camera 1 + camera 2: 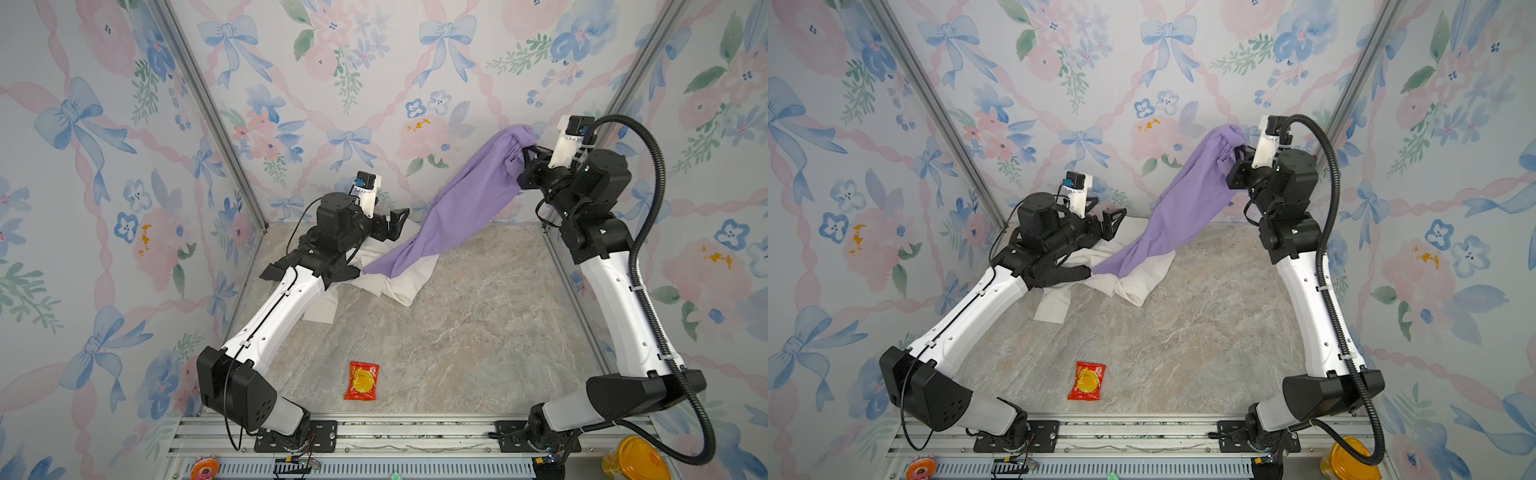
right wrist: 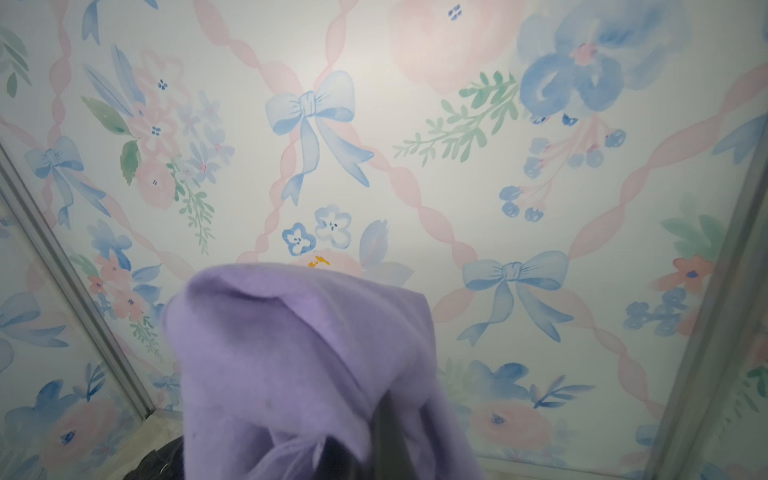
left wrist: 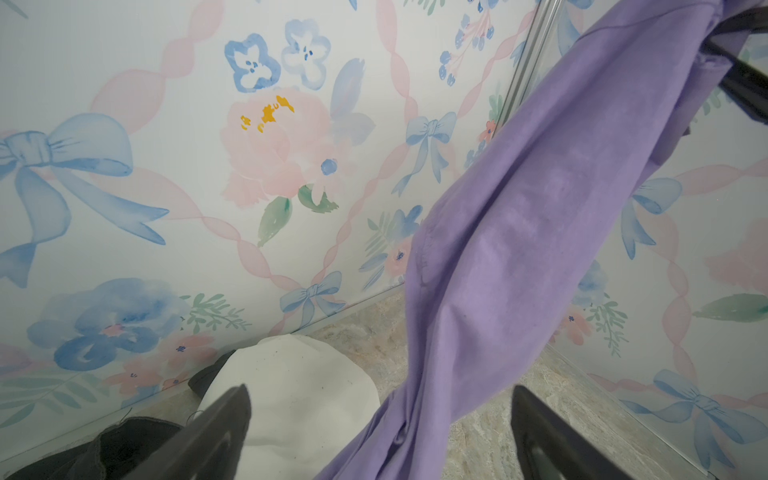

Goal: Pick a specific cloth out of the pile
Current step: 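Open the left gripper and pull the lavender cloth away with the right gripper, then lower the lavender cloth onto the table away from the pile with the right gripper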

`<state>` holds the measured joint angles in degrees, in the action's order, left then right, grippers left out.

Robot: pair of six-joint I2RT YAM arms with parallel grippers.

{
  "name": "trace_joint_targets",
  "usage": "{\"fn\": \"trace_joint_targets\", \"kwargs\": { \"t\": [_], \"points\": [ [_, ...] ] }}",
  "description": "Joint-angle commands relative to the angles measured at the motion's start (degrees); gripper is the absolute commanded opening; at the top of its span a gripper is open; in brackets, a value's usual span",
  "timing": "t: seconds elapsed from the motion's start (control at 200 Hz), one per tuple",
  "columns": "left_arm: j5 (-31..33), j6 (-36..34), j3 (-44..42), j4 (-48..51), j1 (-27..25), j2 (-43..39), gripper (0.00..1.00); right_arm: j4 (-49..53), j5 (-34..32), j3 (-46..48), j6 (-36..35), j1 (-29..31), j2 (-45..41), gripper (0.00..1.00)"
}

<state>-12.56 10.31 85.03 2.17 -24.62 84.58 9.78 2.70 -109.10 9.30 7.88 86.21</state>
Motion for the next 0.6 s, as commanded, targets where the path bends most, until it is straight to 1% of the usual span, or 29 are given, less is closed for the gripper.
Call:
{"fn": "trace_joint_targets", "kwargs": {
  "t": [0.0, 0.155, 0.32, 0.35, 0.36, 0.39, 0.51, 0.595],
  "points": [
    [1.16, -0.47, -0.14, -1.84, -0.15, -1.47, 0.98, -5.72, -1.08, -4.26, 3.19, -2.33, 0.31, 0.0],
    [1.57, -1.4, -0.05, -2.6, -0.13, -1.0, 0.98, -6.7, -0.88, -7.85, 5.44, -3.77, 3.52, 0.0],
    [1.57, -2.23, 0.28, -2.69, -0.13, -0.29, 0.98, -5.42, 1.92, -10.74, 8.77, -4.81, 8.1, 0.0],
    [1.65, -2.48, 0.23, -2.7, -0.08, -0.24, 0.98, -4.79, 2.76, -11.53, 9.09, -5.02, 8.3, 0.0],
    [1.66, -2.61, 0.22, -2.7, -0.12, -0.28, 0.98, -4.21, 3.22, -12.01, 9.14, -5.06, 9.88, 0.0],
    [1.74, -2.92, 0.09, -2.7, -0.13, -0.29, 0.98, -3.33, 3.97, -12.87, 9.34, -5.3, 10.98, 0.0],
    [2.22, -4.27, -0.64, -2.7, 0.02, -0.42, 0.98, 0.5, 7.64, -17.51, 12.59, -6.7, 15.36, 0.0],
    [2.45, -4.65, -0.79, -2.75, 0.27, -0.44, 0.98, 2.47, 8.55, -19.04, 12.12, -7.65, 17.65, 0.0]
  ]
}}
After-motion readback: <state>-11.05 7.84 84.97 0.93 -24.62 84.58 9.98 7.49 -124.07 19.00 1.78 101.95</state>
